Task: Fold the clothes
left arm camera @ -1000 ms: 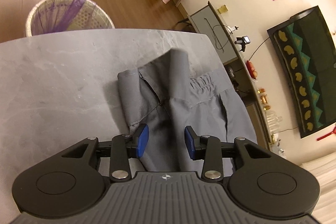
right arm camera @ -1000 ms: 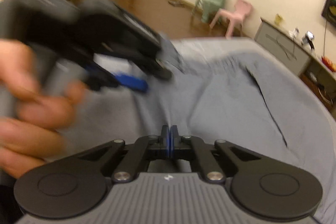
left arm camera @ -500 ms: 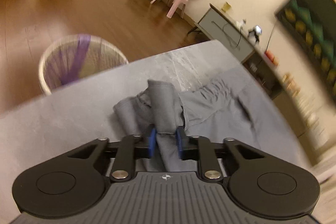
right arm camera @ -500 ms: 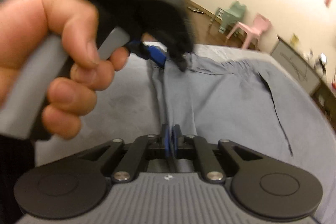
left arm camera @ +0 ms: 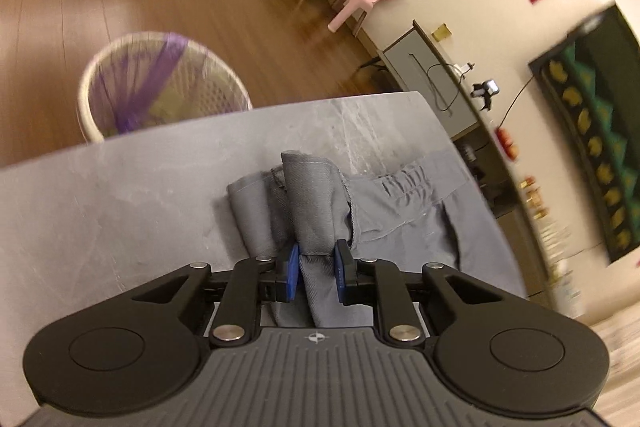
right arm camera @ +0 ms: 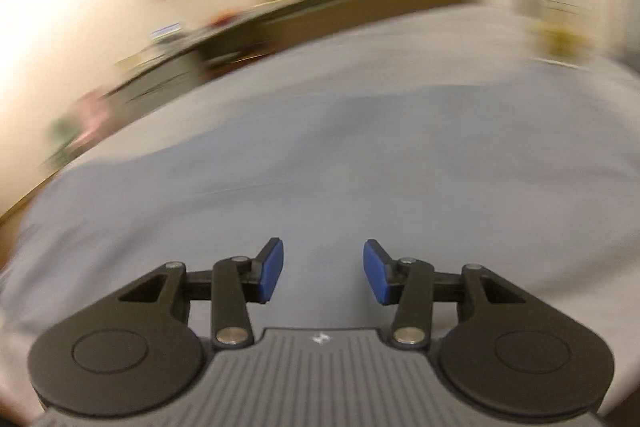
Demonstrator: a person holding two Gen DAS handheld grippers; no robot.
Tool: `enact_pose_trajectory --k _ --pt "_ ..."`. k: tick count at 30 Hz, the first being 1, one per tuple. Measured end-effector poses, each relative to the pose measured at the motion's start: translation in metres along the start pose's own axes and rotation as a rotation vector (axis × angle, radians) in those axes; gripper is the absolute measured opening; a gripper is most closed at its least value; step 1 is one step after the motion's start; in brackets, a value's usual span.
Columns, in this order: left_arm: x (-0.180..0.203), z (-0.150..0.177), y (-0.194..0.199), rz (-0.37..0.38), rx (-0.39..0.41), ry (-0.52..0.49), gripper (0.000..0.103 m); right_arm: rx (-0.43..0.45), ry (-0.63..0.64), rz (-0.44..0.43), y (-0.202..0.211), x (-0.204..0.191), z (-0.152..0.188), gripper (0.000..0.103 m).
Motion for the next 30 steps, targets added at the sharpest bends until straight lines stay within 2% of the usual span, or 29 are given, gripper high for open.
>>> enact_pose_trajectory --k 1,2,4,6,9,10,11,13,16,18,20,23,30 --pt "0.004 0.001 0.002 -0.011 0.008 -0.030 0.019 0.017 -0.050 0.041 0.008 0.027 0.002 0.046" --pt "0.008 0.003 0.004 -0.022 0.014 -0.059 0.019 0.037 -0.124 0.058 0.013 0.050 0.005 0.052" --pt "0.013 0.006 0.007 -0.028 0.023 -0.095 0.019 0.077 -0.273 0.092 0.024 0.097 0.011 0.057" --pt "0.016 0.008 0.009 -0.019 0.025 -0.120 0.019 0.114 -0.400 0.118 0.031 0.137 0.017 0.057" --pt "0.017 0.011 0.007 -0.026 0.013 -0.132 0.019 0.152 -0.470 0.154 0.024 0.168 0.012 0.056" --pt "0.017 0.011 0.005 -0.030 0.008 -0.133 0.019 0.164 -0.487 0.166 0.022 0.177 0.010 0.052" --pt "0.016 0.012 0.004 -0.034 0.003 -0.135 0.019 0.163 -0.476 0.169 0.018 0.182 0.007 0.033" --pt "0.016 0.013 0.002 -0.041 -0.007 -0.139 0.019 0.162 -0.453 0.174 0.011 0.191 0.001 0.013" --pt "0.012 0.012 0.000 -0.051 -0.010 -0.126 0.018 0.186 -0.404 0.174 0.008 0.193 -0.008 0.002" --pt "0.006 0.010 0.001 -0.053 -0.003 -0.098 0.011 0.238 -0.351 0.180 0.017 0.187 -0.017 0.001" --pt "0.004 0.009 0.001 -0.051 0.000 -0.088 0.011 0.309 -0.272 0.191 0.028 0.181 -0.026 0.001" --pt "0.001 0.008 0.002 -0.040 -0.002 -0.070 0.011 0.183 -0.336 0.225 -0.001 0.203 -0.024 0.001" --pt "0.011 0.016 0.019 -0.058 0.017 -0.100 0.012 0.156 -0.299 0.212 -0.011 0.207 -0.030 0.003"
Point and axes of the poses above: each gripper's, at about its wrist camera, not at the fingertips, and y roughly against the way its jaws point, x to its right, z to its underside, the point moved 3 cm from there along -y, roughly the way its jaws point, and after that the axes turned 4 degrees about y, right-handed, at the moved point
